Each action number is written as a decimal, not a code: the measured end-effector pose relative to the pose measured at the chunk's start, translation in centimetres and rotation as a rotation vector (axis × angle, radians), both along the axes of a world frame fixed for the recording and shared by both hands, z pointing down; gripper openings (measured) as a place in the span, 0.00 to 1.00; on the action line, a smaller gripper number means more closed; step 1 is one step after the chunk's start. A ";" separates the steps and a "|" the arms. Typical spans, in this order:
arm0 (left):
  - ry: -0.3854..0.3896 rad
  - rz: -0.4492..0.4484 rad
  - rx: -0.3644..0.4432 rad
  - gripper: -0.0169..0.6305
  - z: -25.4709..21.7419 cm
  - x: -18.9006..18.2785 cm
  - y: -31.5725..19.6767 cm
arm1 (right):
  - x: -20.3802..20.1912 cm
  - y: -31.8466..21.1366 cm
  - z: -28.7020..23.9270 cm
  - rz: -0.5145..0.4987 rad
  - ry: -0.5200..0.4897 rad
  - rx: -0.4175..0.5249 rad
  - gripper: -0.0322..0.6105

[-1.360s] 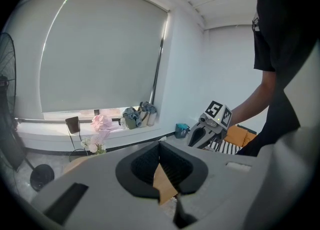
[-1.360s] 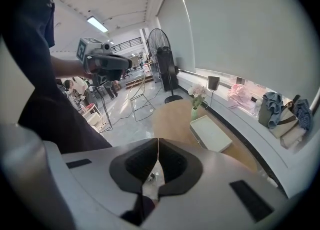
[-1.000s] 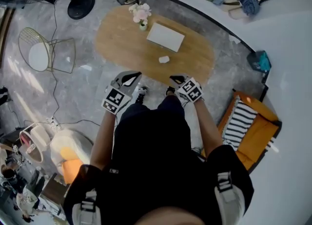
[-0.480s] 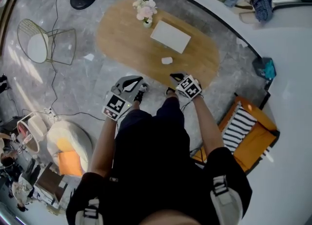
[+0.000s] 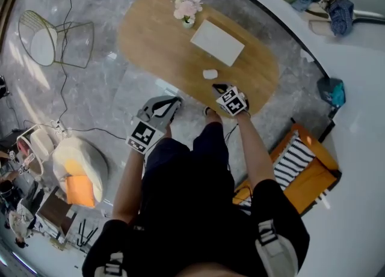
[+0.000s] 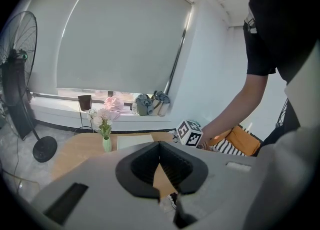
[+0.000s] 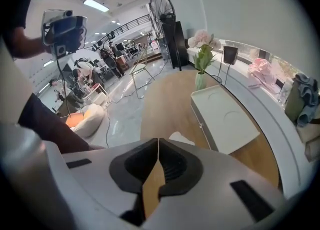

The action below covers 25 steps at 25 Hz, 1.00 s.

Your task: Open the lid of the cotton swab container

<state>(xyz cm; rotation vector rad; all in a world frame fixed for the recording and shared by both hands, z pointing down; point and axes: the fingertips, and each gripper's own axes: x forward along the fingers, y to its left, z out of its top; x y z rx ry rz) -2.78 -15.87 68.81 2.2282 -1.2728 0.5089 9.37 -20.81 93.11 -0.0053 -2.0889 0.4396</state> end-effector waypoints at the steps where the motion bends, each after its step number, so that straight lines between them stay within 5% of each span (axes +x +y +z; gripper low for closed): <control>1: 0.003 -0.004 -0.001 0.03 0.3 -0.1 -0.2 | -0.2 -0.2 0.5 -0.009 0.004 0.000 0.05; 8: 0.015 -0.012 -0.018 0.03 2.4 -0.4 -0.5 | -0.9 -1.2 3.9 -0.078 0.035 0.019 0.06; 11: 0.013 -0.017 -0.028 0.03 3.1 -0.8 -0.5 | -1.0 -1.8 5.7 -0.128 0.073 0.061 0.23; 17: 0.019 -0.030 -0.054 0.03 4.4 -1.0 0.1 | -0.9 -3.1 9.2 -0.358 0.170 0.229 0.42; 25: 0.036 -0.046 -0.104 0.03 6.5 -0.8 1.0 | -1.5 -3.0 12.8 -0.572 0.234 0.314 0.47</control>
